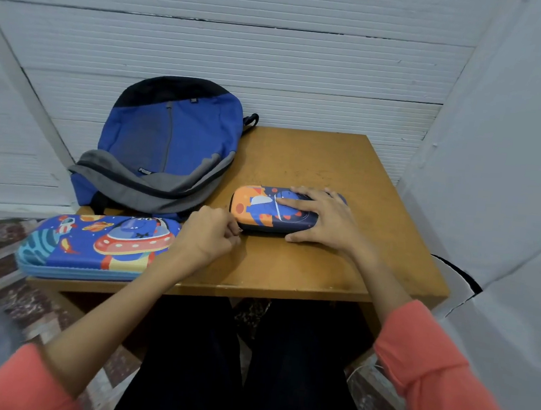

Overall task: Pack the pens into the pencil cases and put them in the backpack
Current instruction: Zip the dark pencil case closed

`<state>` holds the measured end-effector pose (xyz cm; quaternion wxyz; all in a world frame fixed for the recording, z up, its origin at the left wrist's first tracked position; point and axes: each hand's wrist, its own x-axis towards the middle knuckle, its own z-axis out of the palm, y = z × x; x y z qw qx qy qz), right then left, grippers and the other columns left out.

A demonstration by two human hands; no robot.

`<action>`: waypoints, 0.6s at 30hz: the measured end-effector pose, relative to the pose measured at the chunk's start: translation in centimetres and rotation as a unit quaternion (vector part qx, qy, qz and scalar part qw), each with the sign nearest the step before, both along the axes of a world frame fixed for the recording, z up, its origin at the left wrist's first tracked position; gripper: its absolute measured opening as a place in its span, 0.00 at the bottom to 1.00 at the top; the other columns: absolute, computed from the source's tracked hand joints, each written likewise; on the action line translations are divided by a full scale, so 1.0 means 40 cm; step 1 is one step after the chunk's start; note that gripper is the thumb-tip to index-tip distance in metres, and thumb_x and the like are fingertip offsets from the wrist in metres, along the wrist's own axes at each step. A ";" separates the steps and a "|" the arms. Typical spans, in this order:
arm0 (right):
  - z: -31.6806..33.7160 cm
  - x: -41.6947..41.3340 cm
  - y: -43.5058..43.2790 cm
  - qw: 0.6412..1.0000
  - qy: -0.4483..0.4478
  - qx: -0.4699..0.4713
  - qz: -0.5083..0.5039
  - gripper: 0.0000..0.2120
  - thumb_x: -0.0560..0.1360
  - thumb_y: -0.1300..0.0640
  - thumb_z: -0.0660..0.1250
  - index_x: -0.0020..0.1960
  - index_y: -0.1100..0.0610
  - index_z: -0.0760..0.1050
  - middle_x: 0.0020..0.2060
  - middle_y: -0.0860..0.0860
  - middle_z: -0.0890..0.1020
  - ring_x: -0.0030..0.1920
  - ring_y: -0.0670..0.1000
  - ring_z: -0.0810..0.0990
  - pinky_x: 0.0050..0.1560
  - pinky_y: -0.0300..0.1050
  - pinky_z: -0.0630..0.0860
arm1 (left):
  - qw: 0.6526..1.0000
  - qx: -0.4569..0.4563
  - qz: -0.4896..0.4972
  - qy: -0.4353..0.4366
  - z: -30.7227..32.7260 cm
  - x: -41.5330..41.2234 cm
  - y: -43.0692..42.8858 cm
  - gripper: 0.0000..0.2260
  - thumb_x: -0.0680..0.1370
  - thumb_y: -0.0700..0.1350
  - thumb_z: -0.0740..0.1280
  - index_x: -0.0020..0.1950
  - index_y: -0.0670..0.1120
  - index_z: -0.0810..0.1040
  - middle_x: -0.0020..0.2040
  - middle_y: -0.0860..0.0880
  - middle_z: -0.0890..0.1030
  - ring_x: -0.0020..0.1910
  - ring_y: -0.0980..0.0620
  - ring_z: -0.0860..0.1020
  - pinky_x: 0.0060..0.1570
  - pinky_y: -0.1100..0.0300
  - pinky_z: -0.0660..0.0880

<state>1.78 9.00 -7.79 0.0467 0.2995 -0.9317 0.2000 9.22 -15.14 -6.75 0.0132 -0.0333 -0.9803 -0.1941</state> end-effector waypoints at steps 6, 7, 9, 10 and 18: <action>-0.002 -0.001 0.000 1.000 0.008 0.009 -0.001 0.33 0.65 0.38 0.74 0.69 0.34 0.68 0.72 0.41 0.66 0.72 0.43 0.61 0.72 0.43 0.44 | 0.999 0.051 -0.008 0.002 -0.011 0.007 0.066 0.02 0.74 0.44 0.73 0.45 0.49 0.82 0.36 0.55 0.82 0.43 0.55 0.81 0.48 0.58 0.77; -0.003 0.000 0.000 1.000 0.009 0.011 -0.001 0.34 0.65 0.38 0.74 0.69 0.34 0.67 0.73 0.41 0.66 0.72 0.43 0.61 0.72 0.44 0.44 | 0.998 0.055 -0.009 0.001 -0.012 0.007 0.069 0.02 0.73 0.44 0.73 0.44 0.50 0.81 0.35 0.56 0.81 0.42 0.56 0.81 0.47 0.59 0.77; -0.002 0.004 0.001 1.000 0.010 0.011 0.003 0.34 0.66 0.38 0.74 0.69 0.34 0.67 0.73 0.41 0.65 0.72 0.43 0.61 0.74 0.47 0.45 | 0.998 0.070 -0.010 -0.003 -0.014 0.009 0.067 0.02 0.73 0.45 0.73 0.43 0.51 0.81 0.34 0.57 0.80 0.40 0.58 0.80 0.46 0.60 0.77; -0.002 0.006 0.000 1.000 0.013 0.011 0.006 0.34 0.67 0.38 0.73 0.70 0.34 0.66 0.73 0.42 0.64 0.73 0.43 0.60 0.75 0.49 0.44 | 0.997 0.079 -0.010 -0.006 -0.015 0.010 0.063 0.02 0.73 0.45 0.74 0.44 0.51 0.82 0.34 0.58 0.79 0.39 0.60 0.79 0.46 0.61 0.77; -0.070 0.124 -0.052 0.980 0.163 -0.097 -0.052 0.24 0.71 0.49 0.70 0.66 0.50 0.75 0.66 0.52 0.73 0.67 0.52 0.71 0.71 0.54 0.62 | 0.992 0.122 0.015 0.008 -0.035 0.019 0.052 0.07 0.73 0.49 0.74 0.36 0.54 0.80 0.34 0.58 0.81 0.38 0.61 0.79 0.42 0.62 0.76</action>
